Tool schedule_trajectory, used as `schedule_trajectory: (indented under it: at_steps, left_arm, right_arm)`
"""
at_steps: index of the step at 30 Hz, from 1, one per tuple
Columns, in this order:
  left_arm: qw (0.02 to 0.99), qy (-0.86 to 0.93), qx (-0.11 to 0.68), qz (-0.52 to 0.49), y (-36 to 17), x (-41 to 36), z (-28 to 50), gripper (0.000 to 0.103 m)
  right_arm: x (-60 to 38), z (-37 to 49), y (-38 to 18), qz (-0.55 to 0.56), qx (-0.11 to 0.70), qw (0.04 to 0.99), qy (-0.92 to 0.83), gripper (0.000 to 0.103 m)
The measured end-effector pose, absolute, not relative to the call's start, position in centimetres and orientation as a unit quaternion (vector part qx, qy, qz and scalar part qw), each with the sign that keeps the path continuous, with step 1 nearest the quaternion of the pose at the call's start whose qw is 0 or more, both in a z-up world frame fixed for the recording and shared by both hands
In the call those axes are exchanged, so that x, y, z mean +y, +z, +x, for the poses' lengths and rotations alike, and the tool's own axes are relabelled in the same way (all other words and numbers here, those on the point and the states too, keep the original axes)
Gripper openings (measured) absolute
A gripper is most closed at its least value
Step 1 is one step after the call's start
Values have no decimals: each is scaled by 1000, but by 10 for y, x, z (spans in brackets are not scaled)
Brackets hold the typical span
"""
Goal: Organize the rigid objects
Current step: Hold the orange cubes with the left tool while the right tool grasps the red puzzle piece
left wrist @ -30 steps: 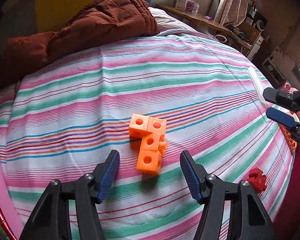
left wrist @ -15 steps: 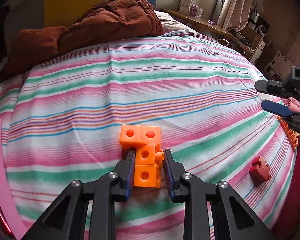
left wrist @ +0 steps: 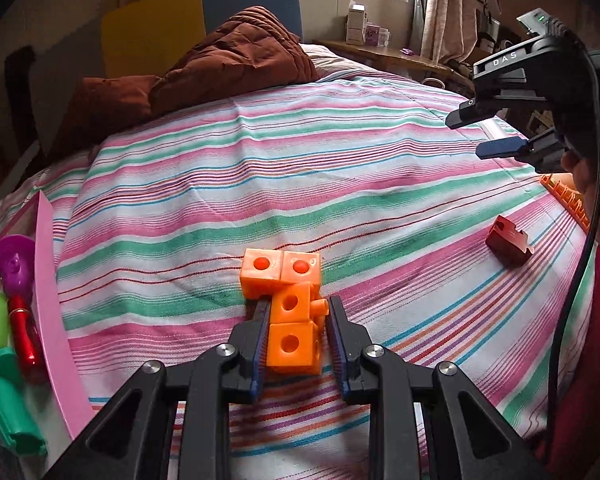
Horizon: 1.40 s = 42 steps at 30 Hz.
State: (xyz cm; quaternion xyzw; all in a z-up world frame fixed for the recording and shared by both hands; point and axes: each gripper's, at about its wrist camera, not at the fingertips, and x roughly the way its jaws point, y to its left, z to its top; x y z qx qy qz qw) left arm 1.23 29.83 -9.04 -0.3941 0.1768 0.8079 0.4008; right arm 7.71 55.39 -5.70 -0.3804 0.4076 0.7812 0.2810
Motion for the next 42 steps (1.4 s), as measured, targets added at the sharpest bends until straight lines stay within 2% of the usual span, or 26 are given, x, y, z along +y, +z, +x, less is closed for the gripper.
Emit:
schedule_trajectory:
  at_steps: [14,26,30,34,40,42]
  left_arm:
    - [413,813,184,-366,-94,292,17,27]
    - [420,812,169,-369,-94,286,15,27]
    - [422,811,167,-371,-94,286,15,27]
    - [423,809,167,-371,-94,284,15,27]
    - [425,808,165,-372,-94,283,15,27]
    - [426,808,164,-373,-94,283,15,27]
  right_arm:
    - [537,56,-78,-466,375,250,761,44]
    - [519,63,-76,-627,215,159,731,46]
    - [512,67,-81,-642,202,144,725,47]
    - [500,59,-89,-660,170,137,719,53]
    - [478,54,-97,-689,106,122,707,53]
    - [471,53,-97,-692,83,122,707,46]
